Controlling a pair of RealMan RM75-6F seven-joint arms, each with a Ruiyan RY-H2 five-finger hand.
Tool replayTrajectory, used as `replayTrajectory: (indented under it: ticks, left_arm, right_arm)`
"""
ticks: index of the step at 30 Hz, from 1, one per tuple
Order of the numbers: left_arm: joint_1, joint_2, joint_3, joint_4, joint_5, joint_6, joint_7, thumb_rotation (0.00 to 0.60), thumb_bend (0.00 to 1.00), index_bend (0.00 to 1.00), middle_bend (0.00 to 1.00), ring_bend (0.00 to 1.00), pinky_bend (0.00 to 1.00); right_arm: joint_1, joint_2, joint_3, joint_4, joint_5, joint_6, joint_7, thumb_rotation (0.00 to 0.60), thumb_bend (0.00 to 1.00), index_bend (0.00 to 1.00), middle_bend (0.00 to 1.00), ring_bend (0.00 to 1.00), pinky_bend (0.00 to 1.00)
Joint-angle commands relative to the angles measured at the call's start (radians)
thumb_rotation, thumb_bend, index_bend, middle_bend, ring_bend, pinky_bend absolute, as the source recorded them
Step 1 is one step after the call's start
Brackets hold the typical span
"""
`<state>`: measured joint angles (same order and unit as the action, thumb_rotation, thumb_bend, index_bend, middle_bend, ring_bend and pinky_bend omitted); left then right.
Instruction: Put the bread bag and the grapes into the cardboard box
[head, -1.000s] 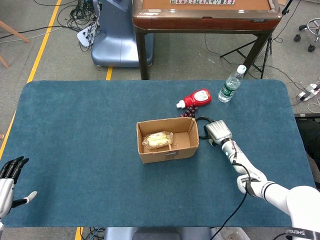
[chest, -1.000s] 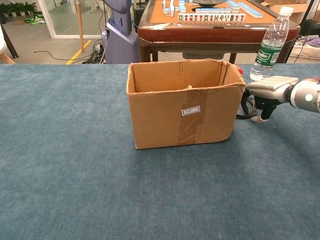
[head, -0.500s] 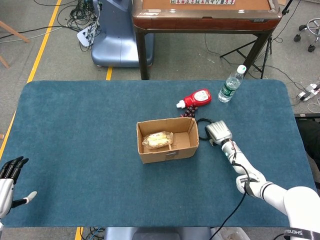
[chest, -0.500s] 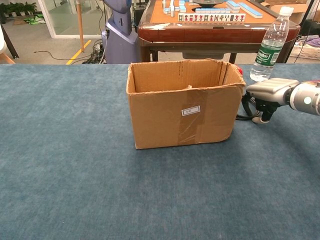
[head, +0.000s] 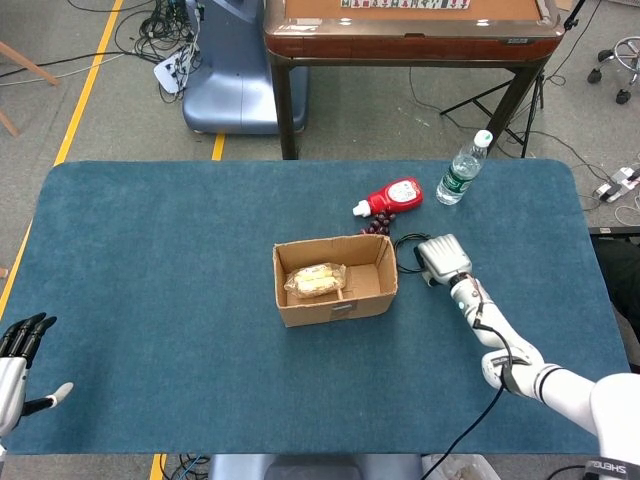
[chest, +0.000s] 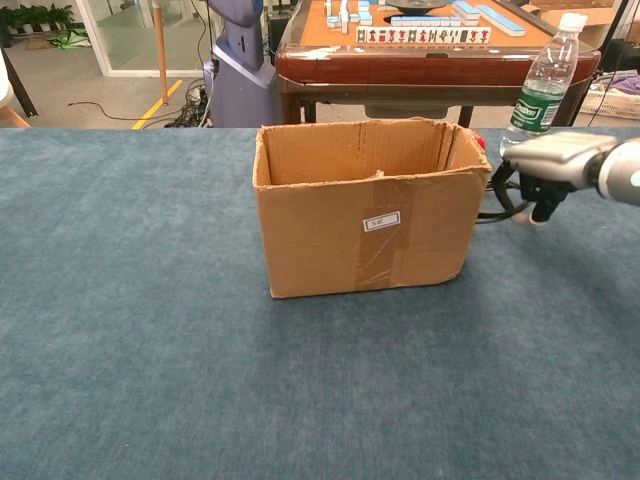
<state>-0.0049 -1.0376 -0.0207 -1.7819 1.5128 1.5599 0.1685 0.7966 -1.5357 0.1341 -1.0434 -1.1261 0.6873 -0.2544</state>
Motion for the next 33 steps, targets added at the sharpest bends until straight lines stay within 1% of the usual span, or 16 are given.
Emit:
replayTrajectory:
  ticks: [1, 6, 18, 26, 33]
  left_arm:
    - [-0.001, -0.001, 0.0, 0.001, -0.002, -0.002, 0.002, 0.6, 0.0, 0.14, 0.12, 0.11, 0.3]
    - [-0.003, -0.006, -0.002, 0.003, -0.008, -0.006, 0.013, 0.6, 0.0, 0.14, 0.12, 0.11, 0.3]
    - [-0.005, -0.008, -0.004, 0.004, -0.014, -0.011, 0.018, 0.6, 0.0, 0.14, 0.12, 0.11, 0.3]
    - [-0.004, -0.008, -0.004, 0.004, -0.012, -0.009, 0.016, 0.6, 0.0, 0.14, 0.12, 0.11, 0.3]
    - [-0.005, -0.007, -0.005, 0.006, -0.012, -0.008, 0.011, 0.6, 0.0, 0.14, 0.12, 0.11, 0.3]
  right_arm:
    - [-0.016, 0.074, 0.022, -0.093, 0.001, 0.057, -0.018, 0.6, 0.43, 0.73, 1.0, 1.0, 1.0]
    - [-0.032, 0.164, 0.051, -0.216, 0.02, 0.121, -0.045, 0.6, 0.43, 0.73, 1.0, 1.0, 1.0]
    - [-0.051, 0.323, 0.12, -0.442, 0.043, 0.245, -0.078, 0.6, 0.43, 0.73, 1.0, 1.0, 1.0]
    - [-0.049, 0.392, 0.153, -0.58, 0.025, 0.308, -0.104, 0.6, 0.43, 0.73, 1.0, 1.0, 1.0]
    - [-0.049, 0.427, 0.154, -0.684, -0.012, 0.329, -0.1, 0.6, 0.43, 0.73, 1.0, 1.0, 1.0]
